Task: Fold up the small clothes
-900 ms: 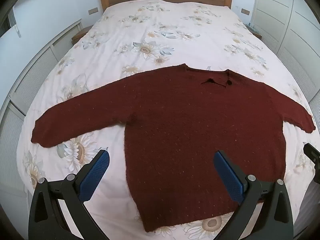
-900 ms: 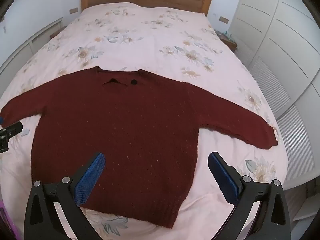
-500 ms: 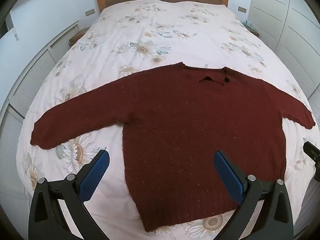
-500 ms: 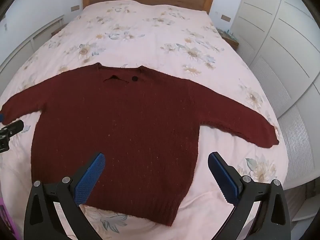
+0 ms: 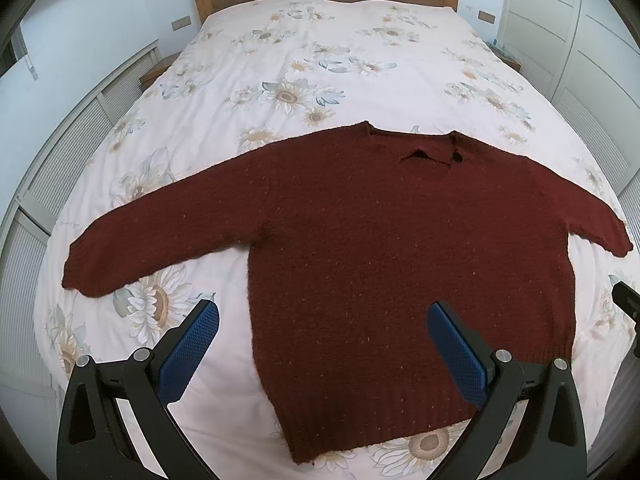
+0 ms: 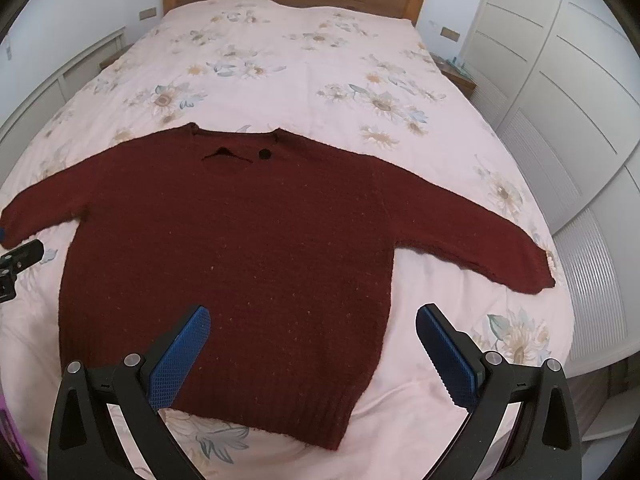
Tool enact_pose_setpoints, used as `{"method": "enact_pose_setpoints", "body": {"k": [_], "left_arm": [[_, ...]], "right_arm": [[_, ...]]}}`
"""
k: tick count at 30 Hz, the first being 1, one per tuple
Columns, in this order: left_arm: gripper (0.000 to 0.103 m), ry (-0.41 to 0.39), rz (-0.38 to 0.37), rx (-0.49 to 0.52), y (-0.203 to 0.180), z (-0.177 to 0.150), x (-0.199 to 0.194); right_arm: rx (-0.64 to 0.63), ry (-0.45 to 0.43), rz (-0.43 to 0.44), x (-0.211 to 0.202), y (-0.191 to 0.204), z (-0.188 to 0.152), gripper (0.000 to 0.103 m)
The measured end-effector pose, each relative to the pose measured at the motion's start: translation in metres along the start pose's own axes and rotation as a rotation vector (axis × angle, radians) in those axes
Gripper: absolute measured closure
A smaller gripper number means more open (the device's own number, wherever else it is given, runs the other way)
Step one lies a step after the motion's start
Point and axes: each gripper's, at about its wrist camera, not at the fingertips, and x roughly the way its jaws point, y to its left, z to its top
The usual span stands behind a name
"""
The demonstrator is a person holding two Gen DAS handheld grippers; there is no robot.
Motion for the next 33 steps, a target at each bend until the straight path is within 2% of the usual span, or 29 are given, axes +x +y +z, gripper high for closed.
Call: {"method": "enact_pose_setpoints", "body": {"k": [24,30,33], "left_arm": [[0.001,0.041,-0.013,0.015,-0.0004,-0.0031,0.0083],[0.001,0.031,0.026,0.053,-0.0042,-0.0046,0.0076],[0.001,0.036,0.007,0.045,-0.005,-0.0054,0.0085]], "right_arm": [[0.009,0.02,0.001,0.0053,-0.0076,-0.0052,0.0],[0.011,0.023,-0.001,0.0062,-0.0091,-0.0051,0.0],[0.011,0.025,0.002,0.0061,-0.0089,-0.0056,0.0]]}}
